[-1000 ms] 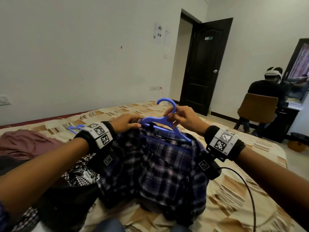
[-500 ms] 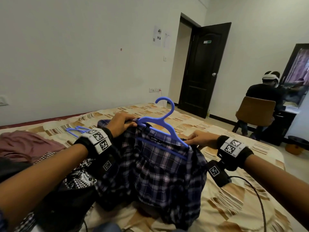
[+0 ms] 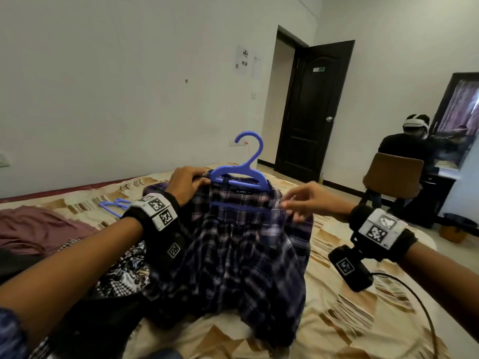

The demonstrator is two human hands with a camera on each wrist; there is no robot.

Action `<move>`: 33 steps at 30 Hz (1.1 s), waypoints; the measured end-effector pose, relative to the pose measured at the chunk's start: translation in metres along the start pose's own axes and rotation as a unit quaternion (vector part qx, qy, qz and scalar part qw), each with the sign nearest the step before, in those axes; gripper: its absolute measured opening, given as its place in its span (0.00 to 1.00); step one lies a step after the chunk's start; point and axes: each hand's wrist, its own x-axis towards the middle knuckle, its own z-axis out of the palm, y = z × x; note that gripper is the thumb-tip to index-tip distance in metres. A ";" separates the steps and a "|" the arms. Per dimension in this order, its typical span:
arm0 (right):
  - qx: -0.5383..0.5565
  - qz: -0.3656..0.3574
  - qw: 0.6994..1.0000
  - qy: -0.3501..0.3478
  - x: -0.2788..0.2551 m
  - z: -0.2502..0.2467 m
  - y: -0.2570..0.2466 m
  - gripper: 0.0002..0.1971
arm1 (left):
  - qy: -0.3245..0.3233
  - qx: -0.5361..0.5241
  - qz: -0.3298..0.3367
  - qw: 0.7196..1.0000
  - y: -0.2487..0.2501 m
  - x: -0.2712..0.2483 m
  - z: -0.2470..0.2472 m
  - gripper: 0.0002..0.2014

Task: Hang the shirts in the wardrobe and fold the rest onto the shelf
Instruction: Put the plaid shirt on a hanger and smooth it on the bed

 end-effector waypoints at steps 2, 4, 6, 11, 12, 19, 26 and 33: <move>-0.062 -0.074 0.985 0.146 0.007 -0.013 -0.007 0.14 | 0.000 -0.012 0.006 1.000 0.003 0.004 -0.001 0.09; -0.114 -0.106 0.966 0.205 0.018 -0.026 -0.013 0.17 | -0.002 -0.019 0.019 1.000 0.010 0.010 -0.002 0.09; -0.120 -0.096 0.979 0.133 0.029 -0.034 -0.022 0.21 | 0.001 -0.024 0.034 0.999 0.020 0.017 -0.003 0.09; -0.101 -0.078 0.991 0.051 0.040 -0.032 -0.042 0.15 | 0.012 -0.018 0.034 0.999 0.033 0.034 -0.010 0.08; -0.095 -0.087 0.988 0.079 0.043 -0.030 -0.046 0.15 | 0.016 -0.009 0.024 1.000 0.037 0.042 -0.013 0.09; -0.121 -0.165 0.916 0.344 0.068 -0.063 -0.064 0.11 | 0.060 -0.102 0.058 0.991 0.092 0.096 -0.038 0.19; -0.163 -0.200 0.860 0.440 0.048 -0.113 -0.074 0.09 | -0.001 0.151 -0.069 0.986 0.031 0.091 -0.062 0.24; -0.201 -0.255 0.780 0.535 0.013 -0.185 -0.120 0.10 | 0.025 -0.068 0.018 0.997 0.063 0.141 -0.107 0.20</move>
